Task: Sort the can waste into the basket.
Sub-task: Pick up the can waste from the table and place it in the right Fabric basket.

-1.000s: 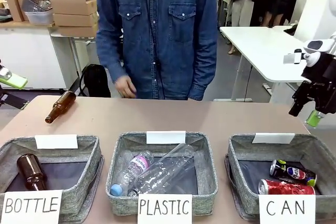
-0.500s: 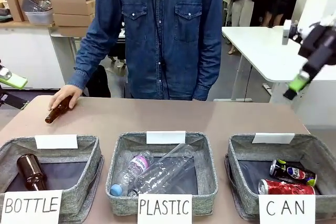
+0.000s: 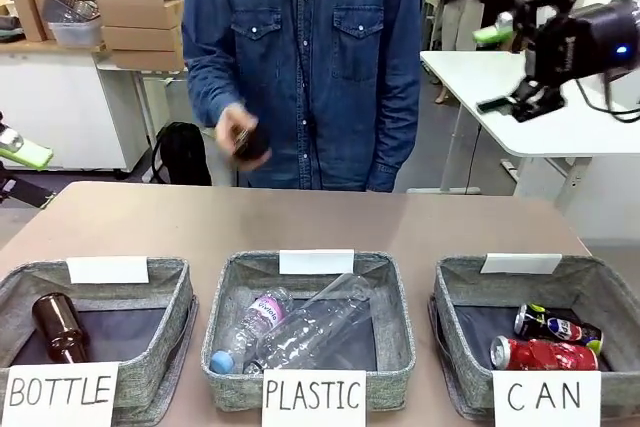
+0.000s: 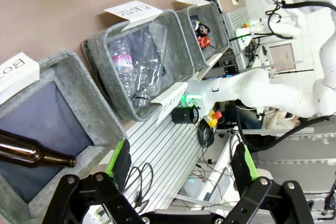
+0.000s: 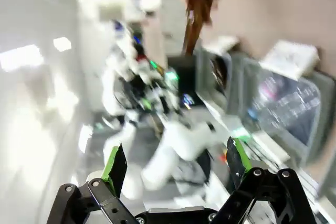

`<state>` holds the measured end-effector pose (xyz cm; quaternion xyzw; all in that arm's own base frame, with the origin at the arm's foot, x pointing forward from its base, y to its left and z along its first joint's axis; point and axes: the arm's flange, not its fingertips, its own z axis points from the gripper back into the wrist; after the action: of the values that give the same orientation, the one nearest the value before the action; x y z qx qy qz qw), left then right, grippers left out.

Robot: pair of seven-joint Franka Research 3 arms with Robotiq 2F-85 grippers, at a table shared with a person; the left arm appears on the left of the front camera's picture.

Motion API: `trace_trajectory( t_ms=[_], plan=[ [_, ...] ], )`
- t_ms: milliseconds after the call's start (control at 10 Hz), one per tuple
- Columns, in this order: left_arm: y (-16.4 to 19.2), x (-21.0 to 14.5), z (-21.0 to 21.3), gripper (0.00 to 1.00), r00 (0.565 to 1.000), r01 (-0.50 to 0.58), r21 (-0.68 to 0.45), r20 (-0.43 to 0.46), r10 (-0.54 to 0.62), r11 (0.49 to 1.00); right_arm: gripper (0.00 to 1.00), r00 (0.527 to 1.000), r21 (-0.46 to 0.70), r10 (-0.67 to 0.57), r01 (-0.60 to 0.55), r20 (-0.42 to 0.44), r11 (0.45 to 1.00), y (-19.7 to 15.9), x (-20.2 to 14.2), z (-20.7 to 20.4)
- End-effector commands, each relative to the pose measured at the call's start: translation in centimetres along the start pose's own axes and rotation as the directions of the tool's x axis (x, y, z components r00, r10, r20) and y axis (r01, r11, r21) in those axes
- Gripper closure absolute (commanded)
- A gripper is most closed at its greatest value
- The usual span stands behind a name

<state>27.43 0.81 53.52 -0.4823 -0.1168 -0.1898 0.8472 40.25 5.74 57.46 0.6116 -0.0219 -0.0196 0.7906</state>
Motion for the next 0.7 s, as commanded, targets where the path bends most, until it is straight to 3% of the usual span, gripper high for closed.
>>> trace_trajectory(
  t_ms=[0,100,200,600],
  plan=[
    [0.2,-0.1,0.2,0.00,1.000,0.020,-0.001,-0.007,-0.020,1.000,0.00,0.992,0.012,0.042,-0.044,0.120,0.999,-2.1,0.3,-4.4],
    [0.2,-0.1,0.2,0.00,1.000,0.020,-0.001,-0.007,-0.020,1.000,0.00,0.983,-0.106,0.079,-0.062,0.168,0.992,-2.9,0.1,-3.8],
    [0.2,-0.1,0.2,0.00,1.000,0.020,-0.001,-0.007,-0.020,1.000,0.00,0.997,0.033,-0.015,0.013,0.078,0.999,-1.3,0.4,-1.8],
    [0.2,-0.1,0.2,0.00,1.000,0.020,-0.001,-0.007,-0.020,1.000,0.00,0.997,0.033,-0.015,0.013,0.078,0.999,-1.3,0.4,-1.8]
  ],
)
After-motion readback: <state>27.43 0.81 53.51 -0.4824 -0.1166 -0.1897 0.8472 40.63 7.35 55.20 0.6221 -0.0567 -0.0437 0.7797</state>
